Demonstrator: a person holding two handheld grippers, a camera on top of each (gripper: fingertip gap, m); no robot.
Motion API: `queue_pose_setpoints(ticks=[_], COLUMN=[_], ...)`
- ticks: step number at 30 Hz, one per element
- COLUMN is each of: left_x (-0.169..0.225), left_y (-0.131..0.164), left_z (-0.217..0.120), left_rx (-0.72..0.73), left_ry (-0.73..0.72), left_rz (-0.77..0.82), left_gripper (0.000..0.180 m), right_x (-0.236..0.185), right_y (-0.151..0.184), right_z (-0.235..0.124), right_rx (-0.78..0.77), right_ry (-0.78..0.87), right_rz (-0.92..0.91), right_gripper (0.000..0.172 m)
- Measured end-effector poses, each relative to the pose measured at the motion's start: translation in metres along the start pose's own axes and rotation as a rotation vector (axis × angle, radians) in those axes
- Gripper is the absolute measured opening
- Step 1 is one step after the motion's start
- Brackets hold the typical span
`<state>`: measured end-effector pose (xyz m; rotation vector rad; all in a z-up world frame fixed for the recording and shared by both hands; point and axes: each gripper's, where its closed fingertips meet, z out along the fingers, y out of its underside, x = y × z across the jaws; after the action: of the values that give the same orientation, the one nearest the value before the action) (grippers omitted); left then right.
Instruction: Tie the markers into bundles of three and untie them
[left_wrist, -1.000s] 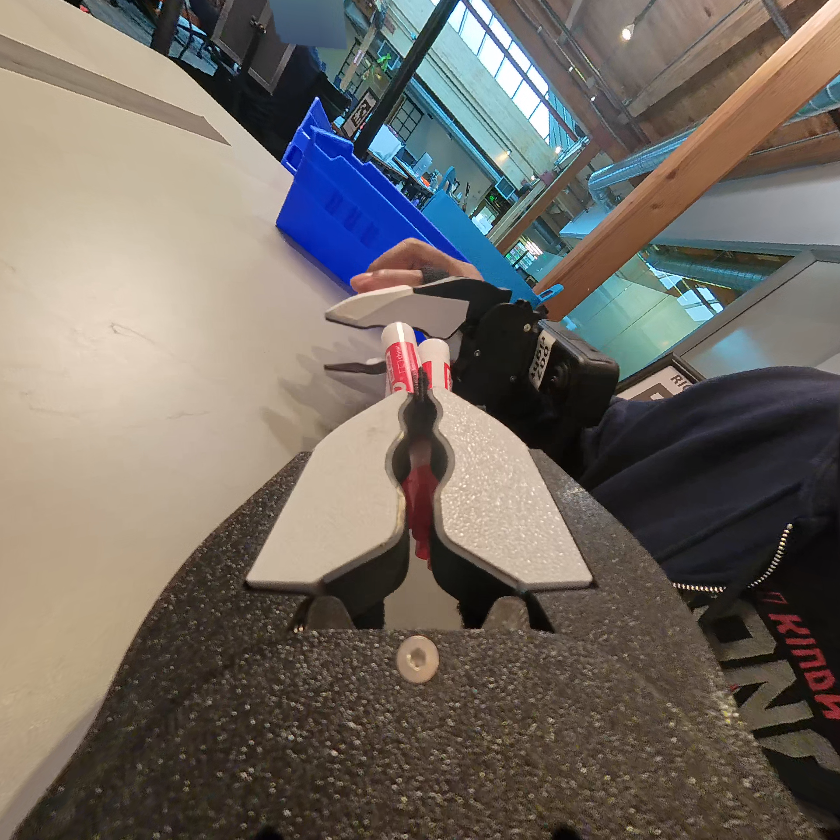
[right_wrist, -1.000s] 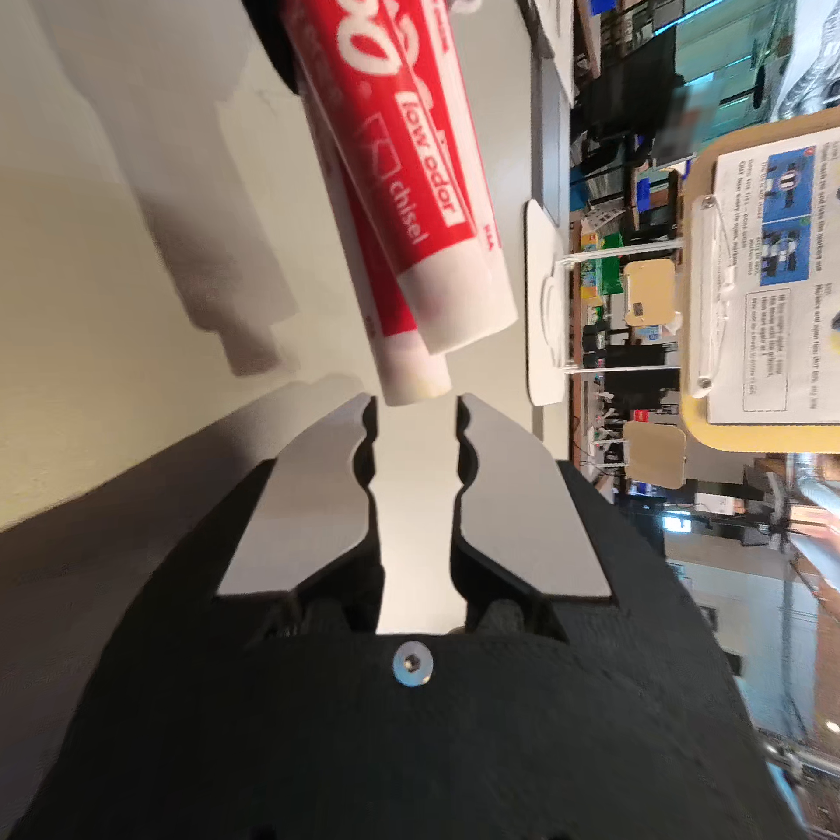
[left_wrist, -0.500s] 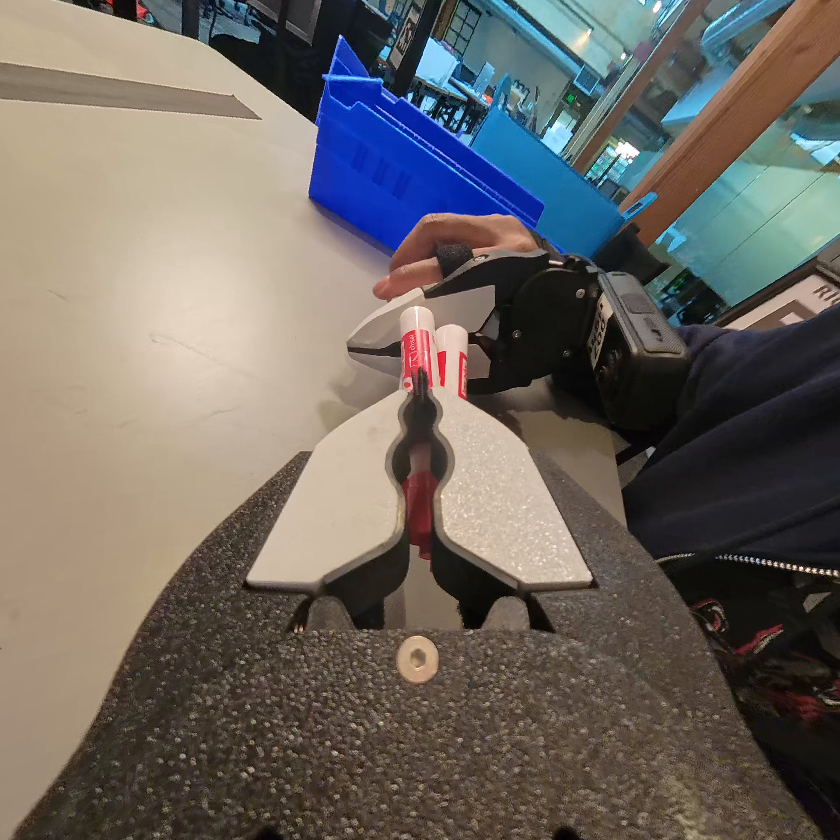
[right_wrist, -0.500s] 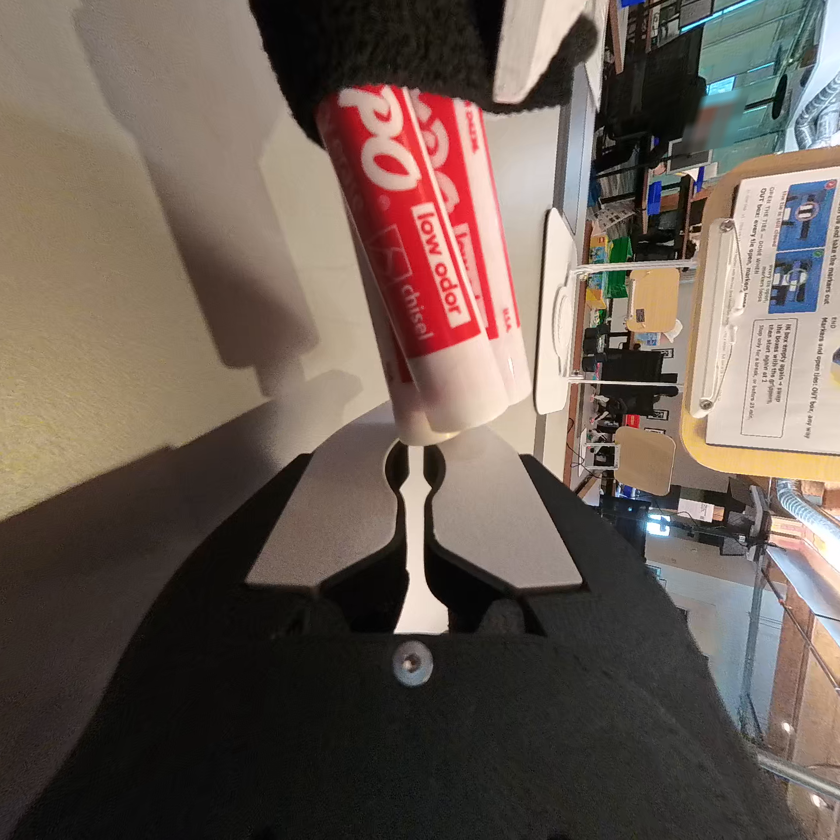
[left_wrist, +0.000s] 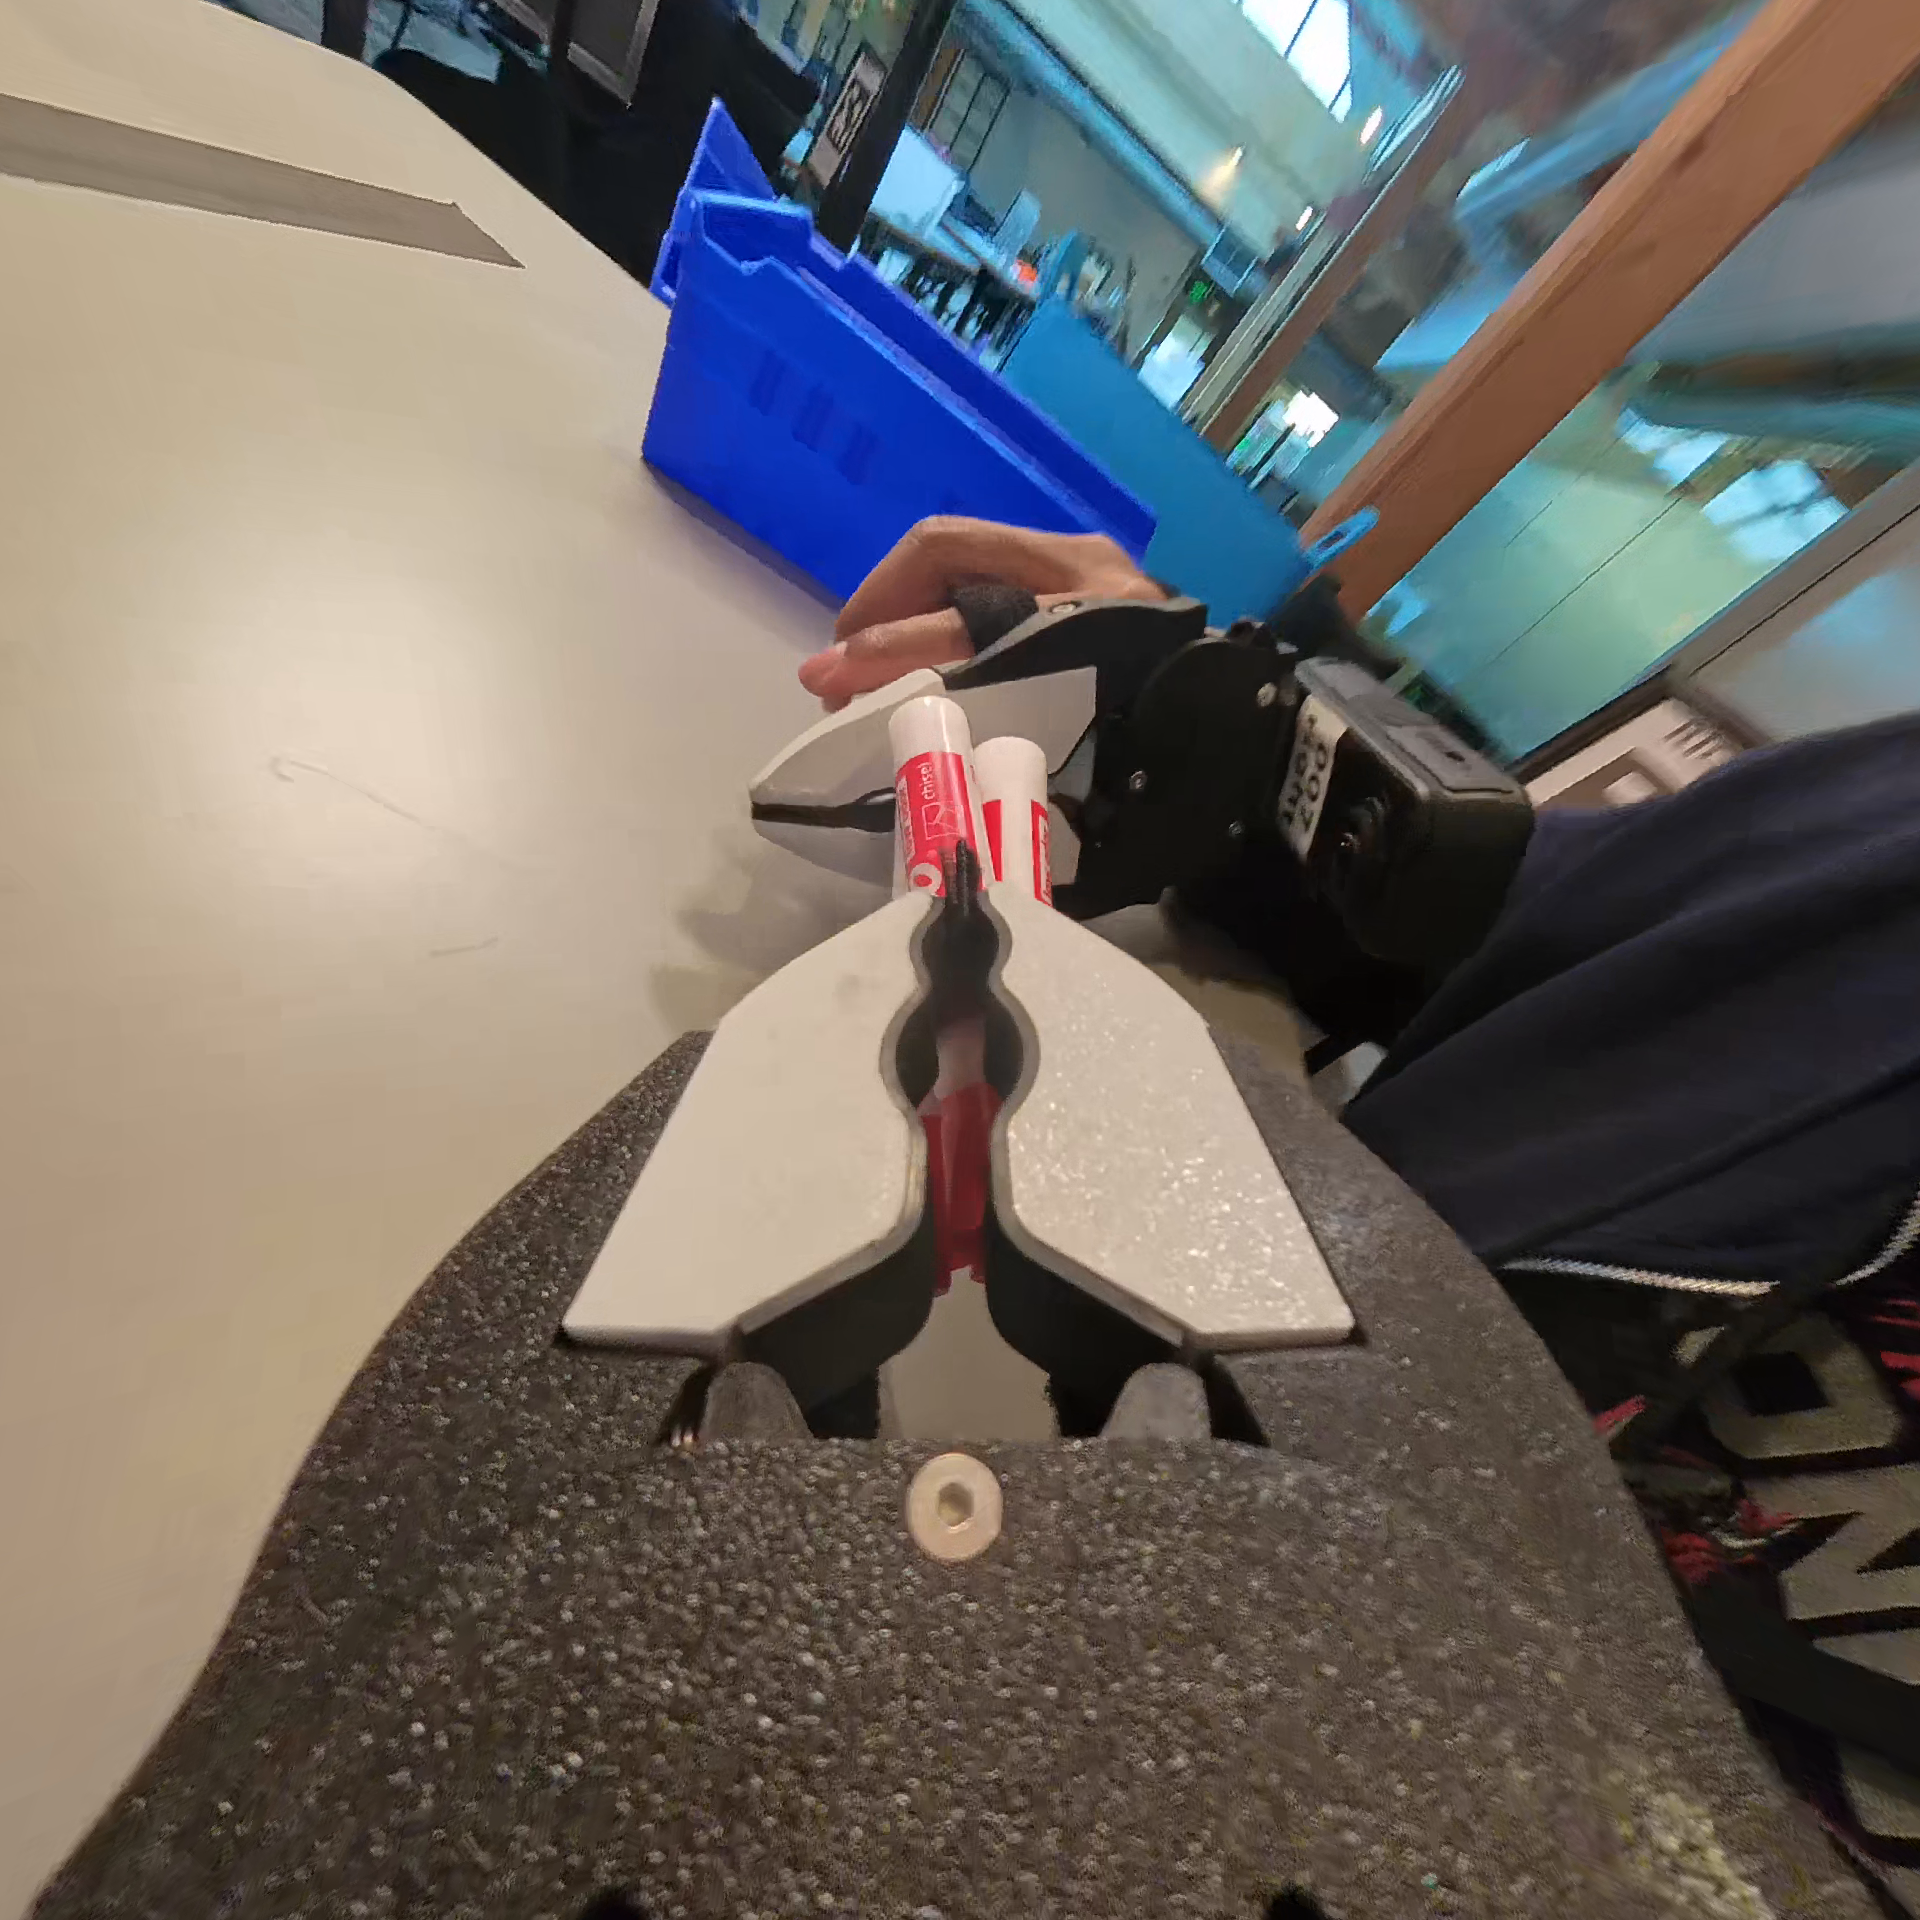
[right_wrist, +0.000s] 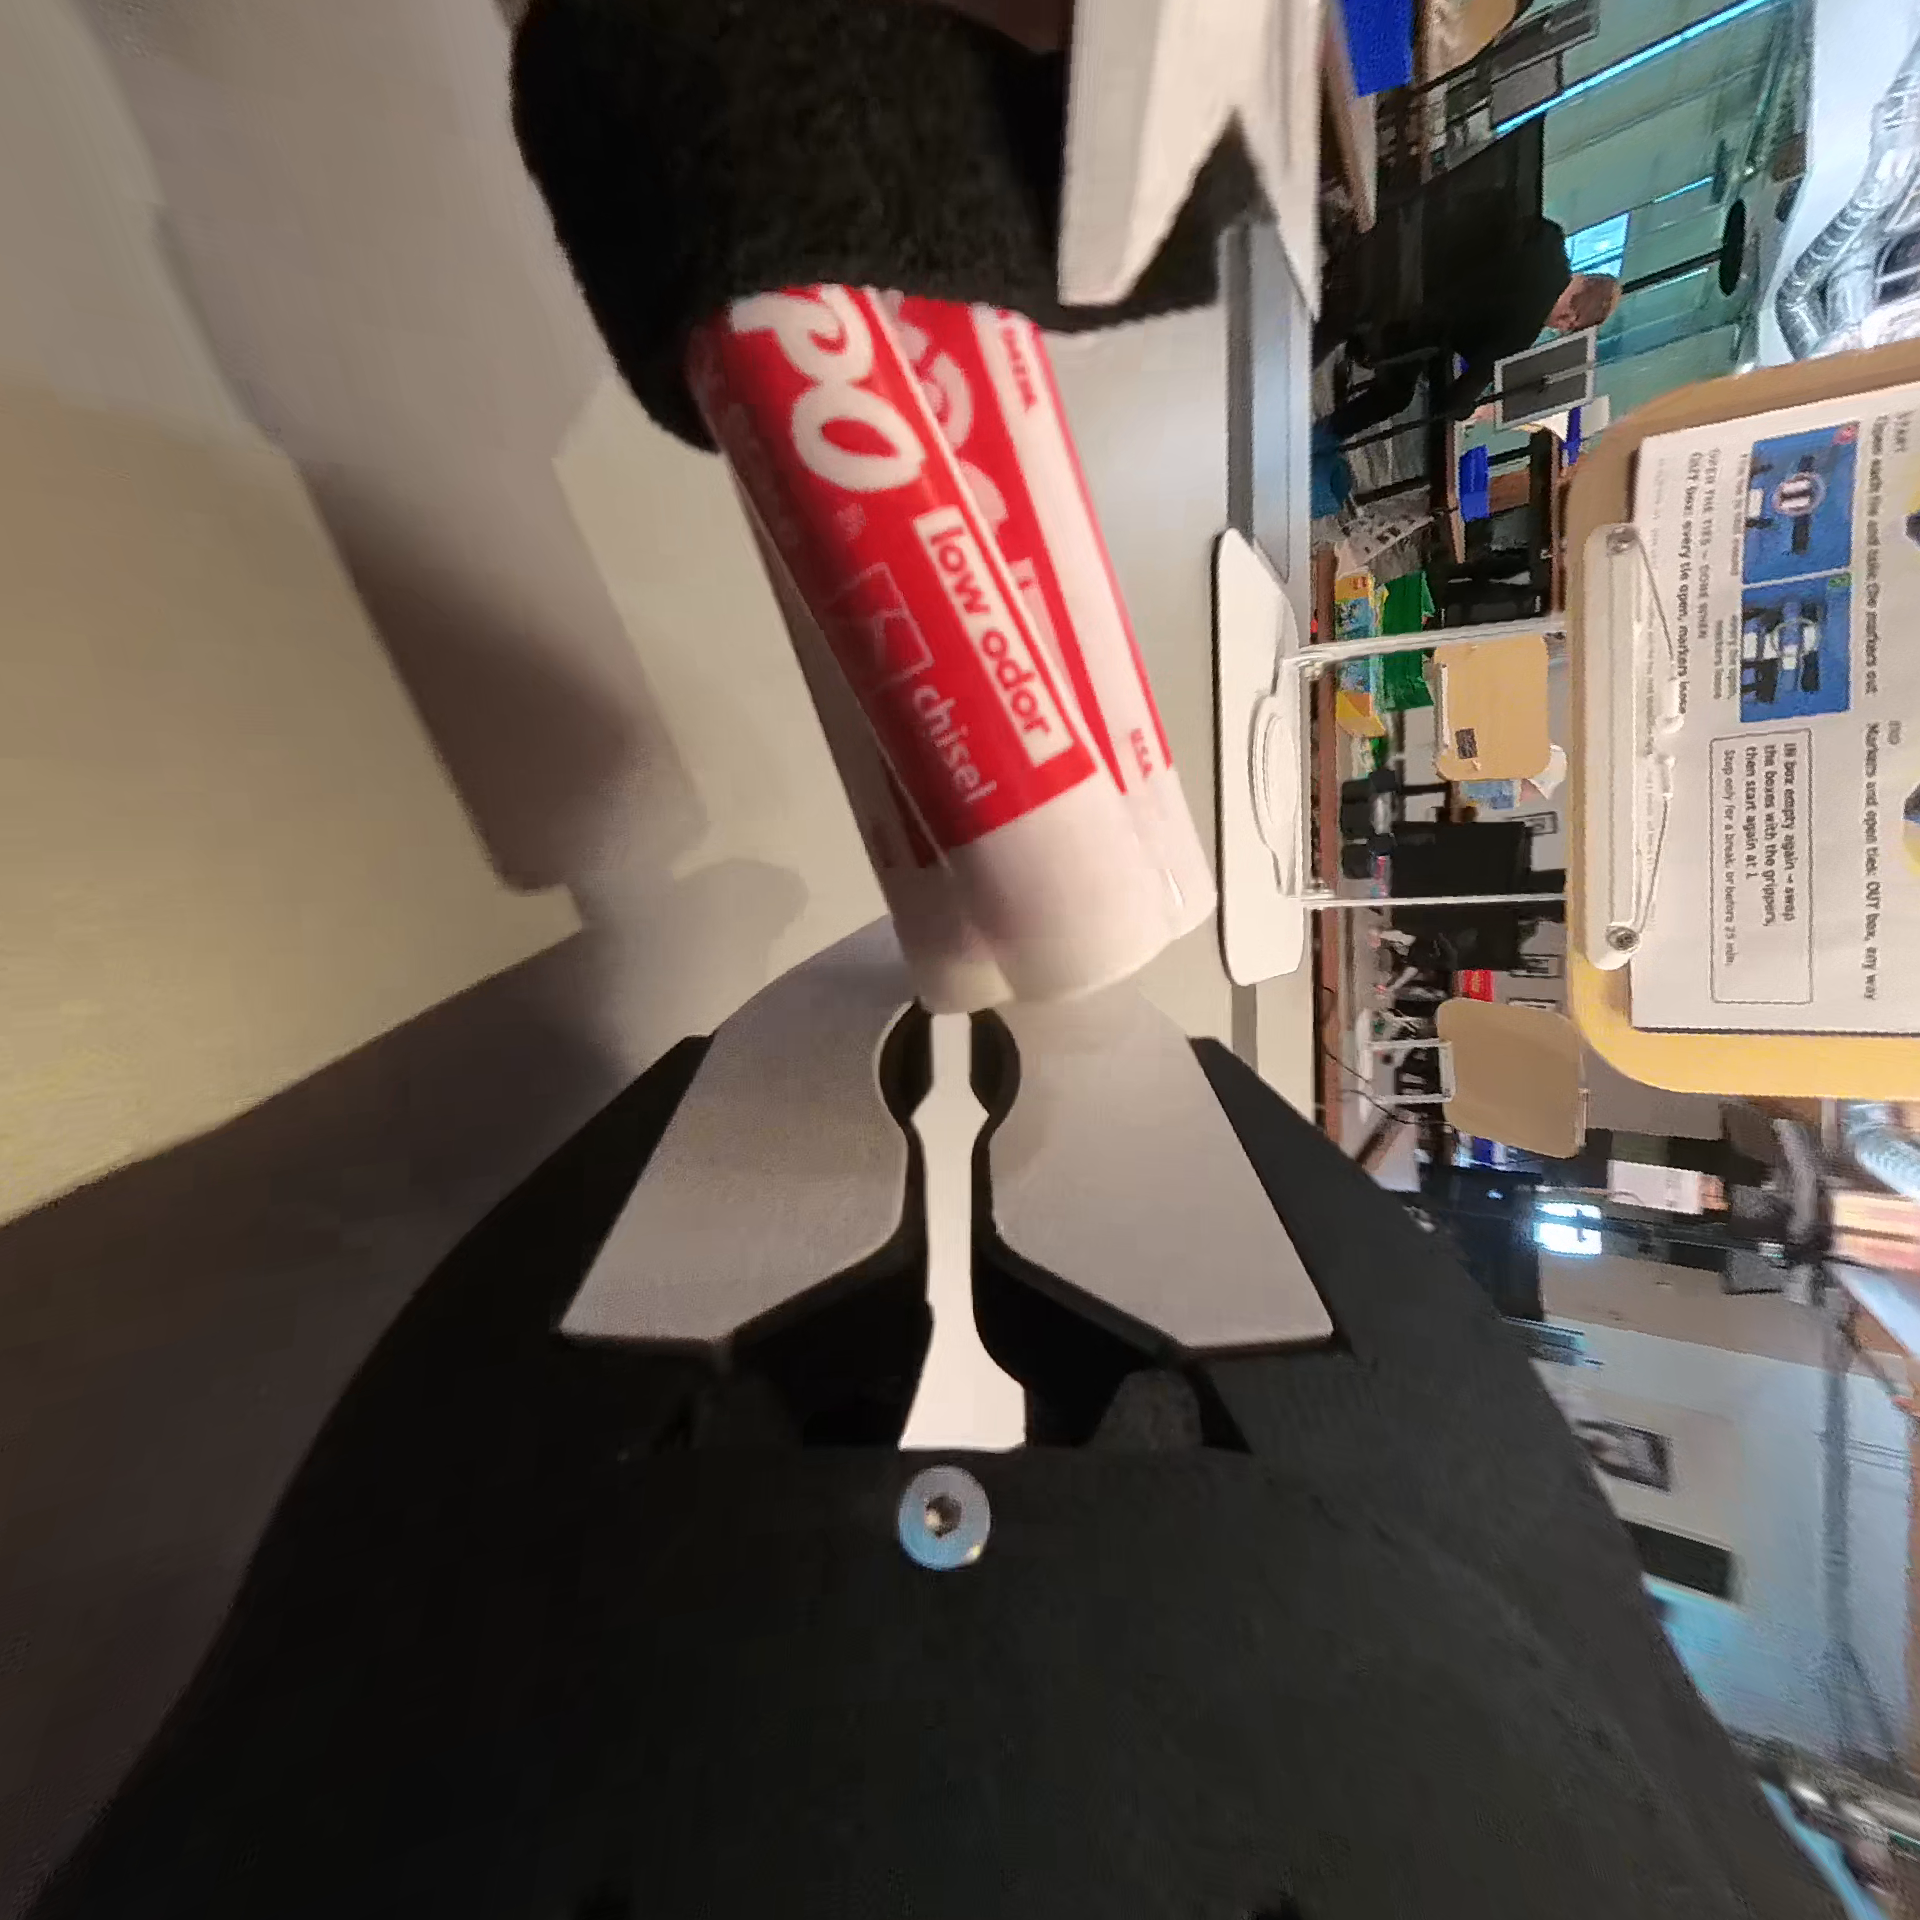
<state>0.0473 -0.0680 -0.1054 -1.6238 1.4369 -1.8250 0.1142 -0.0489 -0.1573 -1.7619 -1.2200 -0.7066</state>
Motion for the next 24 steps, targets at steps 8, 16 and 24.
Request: queue_pose_setpoints(ticks=[8, 16, 24], left_x=[-0.006, -0.015, -0.015], left_y=[-0.022, -0.028, -0.02], left_z=[-0.01, -0.016, -0.011], left_rx=[0.204, 0.271, 0.239], left_ry=[0.146, 0.094, 0.086], left_rz=[-0.293, -0.325, -0.35], left_gripper=[0.004, 0.004, 0.004], right_x=[0.01, 0.035, 0.032], right_y=[-0.003, -0.035, -0.042], right_z=[-0.008, -0.033, -0.03], right_rx=[0.171, 0.468, 0.442], right_ry=[-0.115, -0.31, -0.305], right_rz=[0.362, 0.874, 0.895], right_gripper=[0.032, 0.053, 0.048])
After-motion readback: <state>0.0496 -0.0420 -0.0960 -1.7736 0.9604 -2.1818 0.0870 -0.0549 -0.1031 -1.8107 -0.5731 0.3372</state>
